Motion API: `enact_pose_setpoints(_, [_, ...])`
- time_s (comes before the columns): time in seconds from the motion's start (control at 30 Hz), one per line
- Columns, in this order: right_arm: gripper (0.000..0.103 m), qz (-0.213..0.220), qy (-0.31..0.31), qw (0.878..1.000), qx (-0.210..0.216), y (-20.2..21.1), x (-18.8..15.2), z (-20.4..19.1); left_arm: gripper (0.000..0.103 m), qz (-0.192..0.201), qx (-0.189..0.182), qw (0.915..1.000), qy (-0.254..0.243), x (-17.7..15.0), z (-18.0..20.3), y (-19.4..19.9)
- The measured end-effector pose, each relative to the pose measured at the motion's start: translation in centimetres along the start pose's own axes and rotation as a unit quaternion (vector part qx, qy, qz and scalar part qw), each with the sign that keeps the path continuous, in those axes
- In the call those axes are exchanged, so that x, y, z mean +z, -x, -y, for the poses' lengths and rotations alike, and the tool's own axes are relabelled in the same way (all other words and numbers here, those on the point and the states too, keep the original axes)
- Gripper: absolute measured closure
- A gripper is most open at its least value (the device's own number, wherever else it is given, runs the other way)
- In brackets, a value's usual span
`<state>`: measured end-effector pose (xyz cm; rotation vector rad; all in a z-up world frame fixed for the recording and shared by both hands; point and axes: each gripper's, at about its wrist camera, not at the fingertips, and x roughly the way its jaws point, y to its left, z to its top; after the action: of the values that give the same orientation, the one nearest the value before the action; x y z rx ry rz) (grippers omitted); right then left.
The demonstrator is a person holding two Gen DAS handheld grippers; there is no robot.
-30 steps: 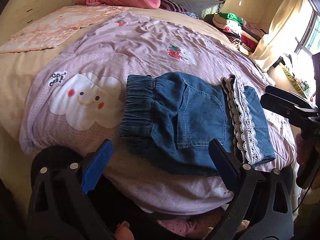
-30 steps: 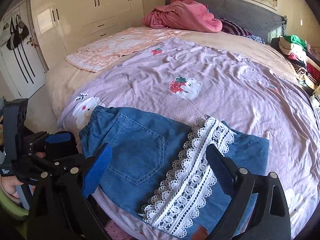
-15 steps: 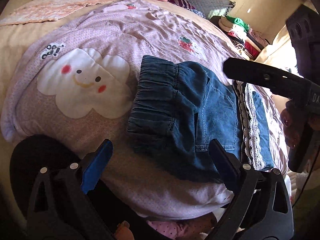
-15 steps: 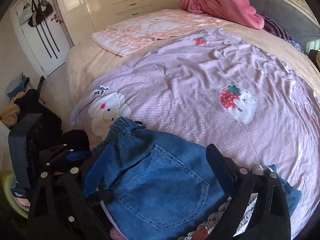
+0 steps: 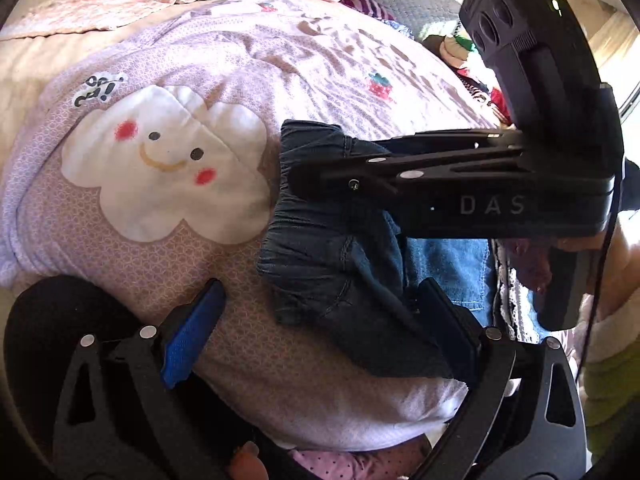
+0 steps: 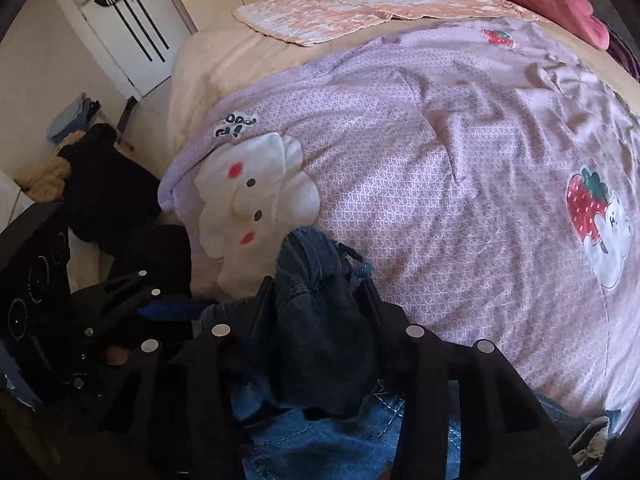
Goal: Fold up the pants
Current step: 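Grasp the waistband end with the left tool while the right tool grasps beside it, then fold the waistband end over onto the lace hems with both tools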
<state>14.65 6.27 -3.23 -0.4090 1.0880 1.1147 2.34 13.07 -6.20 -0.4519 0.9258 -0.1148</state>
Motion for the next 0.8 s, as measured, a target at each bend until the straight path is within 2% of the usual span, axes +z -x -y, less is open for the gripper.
enact_pose_setpoints(0.07, [0.073,0.023,-0.014,0.999,0.028,1.5,-0.4,0.6,0.013,0.01,-0.012,0.9999,0.001,0.0,-0.1,0.3])
enact_pose_setpoints(0.23, [0.074,0.095,-0.039,0.991,0.088,6.6,-2.3,2.1,0.013,0.029,-0.056,0.9979,0.011,0.4,0.5,1.2])
enact_pose_setpoints(0.4, [0.074,0.149,-0.031,0.982,0.108,10.9,-4.4,3.1,0.014,0.016,-0.103,0.9944,0.014,1.3,2.3,0.3])
enact_pose_setpoints(0.43, [0.074,0.156,-0.031,0.981,0.108,11.6,-4.8,3.4,0.024,0.012,-0.118,0.9928,0.016,1.4,2.8,0.1])
enact_pose_setpoints(0.47, [0.074,0.163,-0.029,0.98,0.106,12.4,-5.4,3.7,0.042,0.009,-0.137,0.9904,0.018,1.6,3.3,0.0])
enact_pose_setpoints(0.53, [0.074,0.176,-0.025,0.98,0.094,14.0,-6.6,4.2,0.057,0.001,-0.157,0.9875,0.012,2.1,5.0,-0.2])
enact_pose_setpoints(0.6, [0.074,0.191,-0.03,0.977,0.085,15.6,-7.8,5.1,0.066,0.0,-0.163,0.9866,-0.006,2.2,7.0,-0.2])
enact_pose_setpoints(0.7, [0.074,0.21,-0.042,0.974,0.072,17.7,-9.9,6.7,0.07,-0.006,-0.177,0.9839,-0.025,2.5,10.3,-0.5])
enact_pose_setpoints(0.8, [0.074,0.222,-0.051,0.972,0.056,19.4,-11.9,8.2,0.07,-0.009,-0.168,0.9847,-0.044,2.5,13.1,-1.2])
